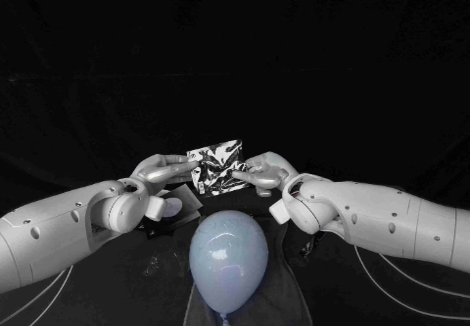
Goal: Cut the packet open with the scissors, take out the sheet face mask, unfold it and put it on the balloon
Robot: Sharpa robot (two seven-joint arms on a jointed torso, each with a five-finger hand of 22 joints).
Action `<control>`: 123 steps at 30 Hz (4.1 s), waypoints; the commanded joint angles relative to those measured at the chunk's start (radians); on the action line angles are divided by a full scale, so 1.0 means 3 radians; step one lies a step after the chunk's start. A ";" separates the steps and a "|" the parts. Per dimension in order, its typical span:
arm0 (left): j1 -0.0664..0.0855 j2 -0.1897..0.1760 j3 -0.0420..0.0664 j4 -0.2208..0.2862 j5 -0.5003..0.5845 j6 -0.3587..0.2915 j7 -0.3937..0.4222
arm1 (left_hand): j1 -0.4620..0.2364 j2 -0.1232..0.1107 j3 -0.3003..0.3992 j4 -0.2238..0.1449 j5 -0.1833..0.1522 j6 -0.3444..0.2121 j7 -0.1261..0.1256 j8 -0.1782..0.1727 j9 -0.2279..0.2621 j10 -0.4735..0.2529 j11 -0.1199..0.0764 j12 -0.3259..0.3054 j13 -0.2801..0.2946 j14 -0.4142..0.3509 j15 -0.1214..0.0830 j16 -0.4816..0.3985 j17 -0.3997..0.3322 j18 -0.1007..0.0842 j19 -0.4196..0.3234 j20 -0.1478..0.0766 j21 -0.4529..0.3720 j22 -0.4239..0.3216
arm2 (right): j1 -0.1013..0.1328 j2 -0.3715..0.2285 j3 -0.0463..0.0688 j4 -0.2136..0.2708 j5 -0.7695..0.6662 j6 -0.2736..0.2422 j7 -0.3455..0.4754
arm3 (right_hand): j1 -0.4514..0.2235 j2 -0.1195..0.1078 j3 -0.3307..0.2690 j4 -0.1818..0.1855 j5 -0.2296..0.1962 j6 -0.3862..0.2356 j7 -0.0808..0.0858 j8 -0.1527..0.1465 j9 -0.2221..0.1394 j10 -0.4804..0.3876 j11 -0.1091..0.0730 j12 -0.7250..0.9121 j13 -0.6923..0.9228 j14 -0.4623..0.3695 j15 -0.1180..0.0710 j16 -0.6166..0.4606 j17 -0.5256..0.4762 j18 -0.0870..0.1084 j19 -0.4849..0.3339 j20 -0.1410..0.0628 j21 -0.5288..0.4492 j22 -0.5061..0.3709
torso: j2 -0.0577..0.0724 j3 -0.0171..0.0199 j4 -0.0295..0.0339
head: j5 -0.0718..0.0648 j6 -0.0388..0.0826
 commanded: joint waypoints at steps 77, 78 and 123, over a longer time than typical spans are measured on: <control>0.0164 0.0208 0.0003 -0.0332 -0.1864 0.0644 -0.0033 | 0.1397 0.0717 -0.0880 0.0759 -0.0014 0.0951 -0.0139 0.0314 -0.0097 0.0969 -0.0388 0.0106 0.0012 0.0914 -0.0392 0.0581 0.0174 0.0207 0.1220 -0.0256 0.0549 0.0137 | 0.0121 0.0162 0.0013 -0.0148 -0.1646 0.0169 -0.0253 | -0.0136 -0.0024 0.0356 -0.0326 0.0009 -0.0040 0.0003 0.0046 0.0088 0.0096 -0.0057 -0.0028 0.0024 0.0164 -0.0024 0.0021 0.0018 -0.0014 0.0003 -0.0013 -0.0003 0.0278 | 0.0002 0.0000 0.0000 | 0.0056 -0.0082; 0.0164 0.0207 0.0002 -0.0332 -0.1859 0.0648 -0.0031 | 0.1393 0.0711 -0.0837 0.0752 -0.0012 0.0952 -0.0146 0.0320 -0.0088 0.0992 -0.0396 0.0101 0.0012 0.0928 -0.0399 0.0578 0.0178 0.0207 0.1228 -0.0267 0.0555 0.0138 | 0.0121 0.0164 0.0013 -0.0156 -0.1593 0.0163 -0.0238 | -0.0165 -0.0022 0.0383 -0.0338 0.0009 -0.0067 0.0015 0.0039 0.0091 0.0064 -0.0045 -0.0048 0.0022 0.0139 -0.0016 -0.0022 -0.0080 0.0007 -0.0050 -0.0009 -0.0099 0.0231 | 0.0002 0.0000 0.0000 | 0.0052 -0.0083; 0.0164 -0.0694 -0.0144 -0.0108 -0.2488 0.1397 -0.0282 | 0.0895 0.0416 0.0000 0.0479 -0.0012 0.0949 -0.0173 0.0412 0.0105 0.1149 -0.0419 -0.0001 0.0012 0.1027 -0.0411 0.0420 0.0267 0.0199 0.1220 -0.0278 0.0630 0.0141 | 0.0085 -0.0695 -0.0020 0.0076 -0.0274 0.0159 0.0362 | 0.0014 -0.0014 -0.1256 0.0071 0.0008 -0.0351 0.0231 -0.0449 -0.0126 -0.0920 0.0195 0.0275 -0.0099 -0.0153 0.0209 -0.0374 -0.1061 0.0339 -0.1064 0.0242 -0.3001 -0.1793 | -0.0043 0.0001 0.0008 | 0.0423 -0.0473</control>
